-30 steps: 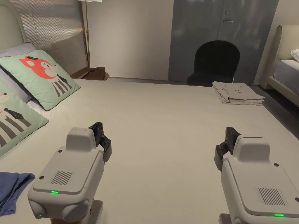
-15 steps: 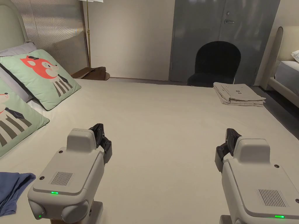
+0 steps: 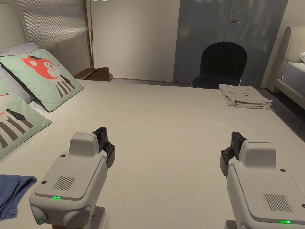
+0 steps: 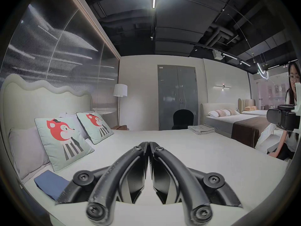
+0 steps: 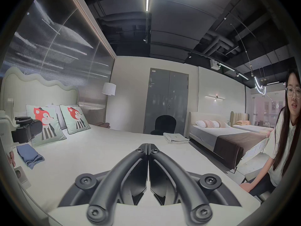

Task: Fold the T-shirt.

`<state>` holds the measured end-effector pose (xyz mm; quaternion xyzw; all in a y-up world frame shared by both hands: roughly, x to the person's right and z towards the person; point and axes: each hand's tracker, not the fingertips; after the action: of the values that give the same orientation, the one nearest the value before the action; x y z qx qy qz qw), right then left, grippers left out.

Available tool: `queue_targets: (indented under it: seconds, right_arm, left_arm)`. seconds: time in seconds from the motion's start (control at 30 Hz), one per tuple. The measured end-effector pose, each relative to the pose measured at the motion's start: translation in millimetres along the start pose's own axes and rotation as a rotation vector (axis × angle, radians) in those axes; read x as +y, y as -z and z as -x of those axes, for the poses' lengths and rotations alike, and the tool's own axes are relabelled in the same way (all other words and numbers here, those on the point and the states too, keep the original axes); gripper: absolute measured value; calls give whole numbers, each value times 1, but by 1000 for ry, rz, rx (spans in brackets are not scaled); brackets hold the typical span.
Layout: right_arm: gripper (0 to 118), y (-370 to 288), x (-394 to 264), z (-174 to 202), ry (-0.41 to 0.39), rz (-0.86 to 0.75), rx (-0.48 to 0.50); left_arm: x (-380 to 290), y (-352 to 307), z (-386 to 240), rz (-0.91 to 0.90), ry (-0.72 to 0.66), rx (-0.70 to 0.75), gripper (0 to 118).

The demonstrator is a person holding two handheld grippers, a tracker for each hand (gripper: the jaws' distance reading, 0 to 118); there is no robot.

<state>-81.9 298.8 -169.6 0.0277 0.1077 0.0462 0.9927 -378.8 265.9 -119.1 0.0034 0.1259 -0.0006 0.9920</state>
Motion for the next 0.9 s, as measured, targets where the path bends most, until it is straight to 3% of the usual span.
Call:
queue_targets:
  seconds: [0.07, 0.1, 0.2, 0.27, 0.3, 0.37, 0.9]
  right_arm:
    - [2, 0, 0, 0, -5, 6, -10]
    - [17, 0, -1, 0, -6, 7, -13]
    - [81, 2, -2, 0, -8, 22, -12]
    - [109, 3, -3, 0, -13, 22, -29]
    - [114, 2, -3, 0, -14, 16, -38]
    - [114, 1, -3, -1, -12, 7, -44]
    - [114, 0, -4, -8, 29, 7, -35]
  left_arm:
    - [-1, 0, 0, -3, -3, -8, 2]
    - [-1, -1, 0, -5, -10, -14, 15]
    - [0, -1, 0, -4, -21, -18, 79]
    - [1, -1, -1, -4, -18, -21, 99]
    - [1, 0, -1, -7, -14, -21, 105]
    - [1, 0, -2, -11, -6, -22, 110]
    - [6, -1, -2, -1, -27, -12, 110]
